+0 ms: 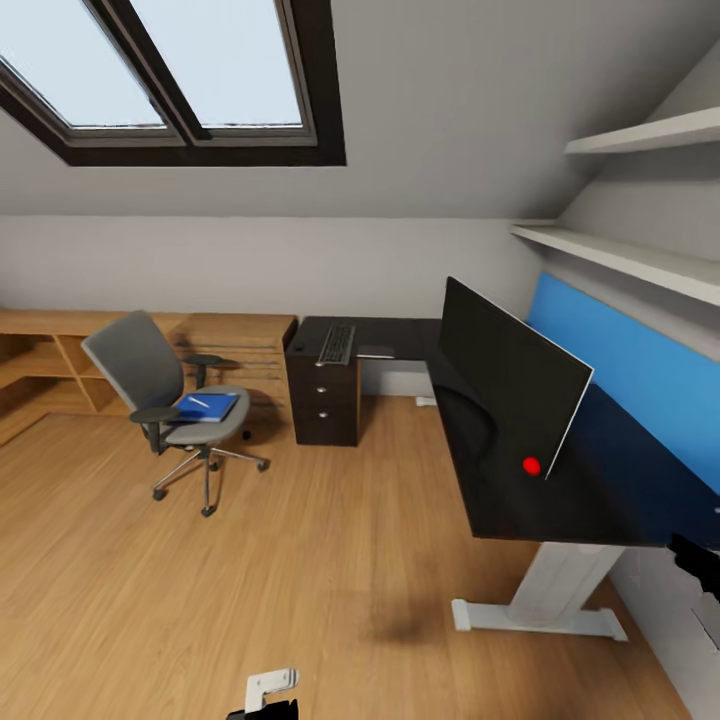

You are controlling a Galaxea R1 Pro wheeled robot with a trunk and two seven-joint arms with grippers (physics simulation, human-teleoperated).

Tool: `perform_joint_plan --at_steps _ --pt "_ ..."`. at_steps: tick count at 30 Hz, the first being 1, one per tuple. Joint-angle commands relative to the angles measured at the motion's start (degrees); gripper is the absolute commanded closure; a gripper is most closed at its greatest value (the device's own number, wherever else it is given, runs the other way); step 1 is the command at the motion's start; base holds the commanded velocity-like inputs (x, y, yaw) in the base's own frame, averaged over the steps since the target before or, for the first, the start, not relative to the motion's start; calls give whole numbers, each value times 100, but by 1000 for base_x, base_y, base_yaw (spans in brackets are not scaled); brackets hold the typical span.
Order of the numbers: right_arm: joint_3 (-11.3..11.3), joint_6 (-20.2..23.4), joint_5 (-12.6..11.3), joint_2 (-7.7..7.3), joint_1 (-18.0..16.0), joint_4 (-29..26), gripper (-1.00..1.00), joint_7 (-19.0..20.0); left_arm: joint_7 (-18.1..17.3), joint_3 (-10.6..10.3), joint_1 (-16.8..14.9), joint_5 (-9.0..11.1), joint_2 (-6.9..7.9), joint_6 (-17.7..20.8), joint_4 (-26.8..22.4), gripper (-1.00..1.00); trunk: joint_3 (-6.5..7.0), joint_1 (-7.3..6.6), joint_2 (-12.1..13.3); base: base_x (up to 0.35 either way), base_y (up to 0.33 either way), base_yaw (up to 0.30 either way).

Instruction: In the bedroom, organize the workspace by keeping the computer under the desk, ensuring the monitor is on the desk, placing the keyboard on the desk next to the monitor, placing the mouse on the desk next to the keyboard, moving the folder from the swivel chair onto the desk next to the mouse, stacking the notebook on top of the folder with the pen on top of the notebook, and positioning the swivel chair next to the desk.

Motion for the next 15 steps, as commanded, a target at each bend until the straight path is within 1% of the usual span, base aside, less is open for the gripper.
perform_joint_plan --at_steps 1,4,6,8,9,12,15 --pt "26 -11 -59 0 -251 320 -100 -6 30 -45 -5 39 5 -8 -2 -100 -12 6 -12 284 -177 0" --pt "101 -11 -46 38 -372 502 -100 17 30 -42 -5 43 17 -9 -2 -100 -12 6 -12 275 -203 0" --pt "328 -31 59 160 -423 573 -100 28 30 -41 -5 44 21 -7 -2 -100 -12 6 -12 265 -227 0" --pt "479 -64 151 246 -437 585 -100 28 30 -41 -5 45 19 -7 -2 -100 -12 6 -12 263 -233 0" --pt "598 -126 230 318 -445 592 -100 24 30 -41 -5 45 18 -6 -2 -100 -12 6 -12 261 -236 0" --pt "702 -273 300 380 -451 599 -100 20 30 -41 -5 47 17 -3 -2 -100 -12 6 -12 260 -238 0" --pt "756 -429 336 412 -453 604 -100 15 30 -41 -5 50 16 -2 -2 -100 -12 6 -12 258 -241 0"
